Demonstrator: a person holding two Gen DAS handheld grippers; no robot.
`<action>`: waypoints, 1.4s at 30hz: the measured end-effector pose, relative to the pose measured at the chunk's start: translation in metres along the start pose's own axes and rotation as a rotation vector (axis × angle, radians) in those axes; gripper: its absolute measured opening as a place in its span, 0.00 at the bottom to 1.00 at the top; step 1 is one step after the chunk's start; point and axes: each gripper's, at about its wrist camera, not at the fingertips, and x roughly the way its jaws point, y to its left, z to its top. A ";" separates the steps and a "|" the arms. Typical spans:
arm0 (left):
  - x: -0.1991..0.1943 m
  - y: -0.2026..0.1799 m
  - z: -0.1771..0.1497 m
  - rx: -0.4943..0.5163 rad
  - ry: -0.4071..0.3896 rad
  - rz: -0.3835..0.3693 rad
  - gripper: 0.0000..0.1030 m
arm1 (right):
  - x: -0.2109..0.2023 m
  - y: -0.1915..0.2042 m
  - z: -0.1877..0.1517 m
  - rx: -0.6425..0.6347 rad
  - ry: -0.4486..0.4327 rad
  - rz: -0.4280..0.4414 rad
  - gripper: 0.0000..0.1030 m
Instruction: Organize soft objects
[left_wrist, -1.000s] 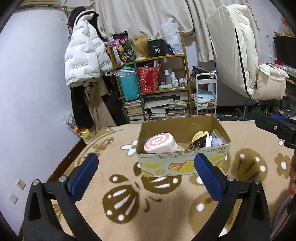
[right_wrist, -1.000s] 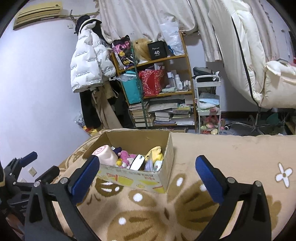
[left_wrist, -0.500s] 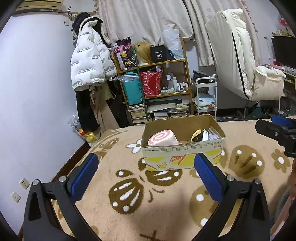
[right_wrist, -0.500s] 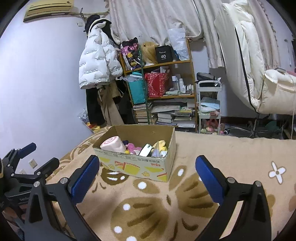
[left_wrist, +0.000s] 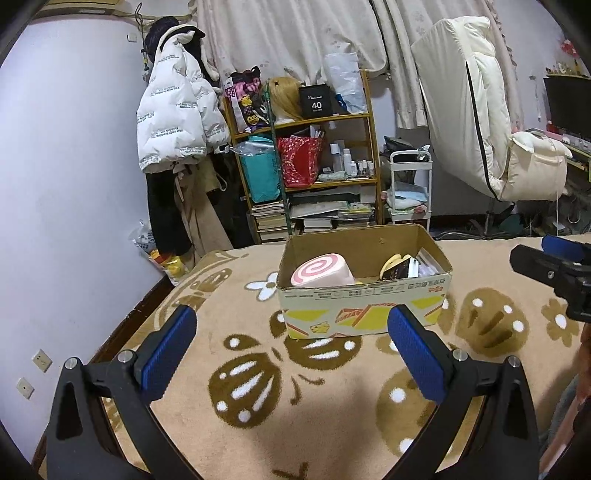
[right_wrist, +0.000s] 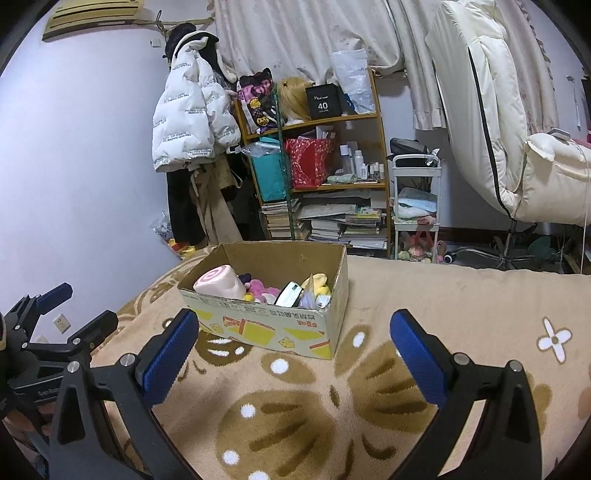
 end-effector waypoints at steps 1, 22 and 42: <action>0.001 -0.001 0.000 0.000 0.000 -0.003 0.99 | 0.002 0.000 -0.001 -0.002 0.002 -0.002 1.00; -0.001 -0.014 -0.002 0.004 -0.016 0.007 0.99 | 0.008 -0.002 -0.004 -0.020 0.008 -0.004 1.00; 0.001 -0.014 -0.004 0.006 -0.006 0.002 0.99 | 0.010 -0.007 -0.004 -0.015 0.005 -0.012 1.00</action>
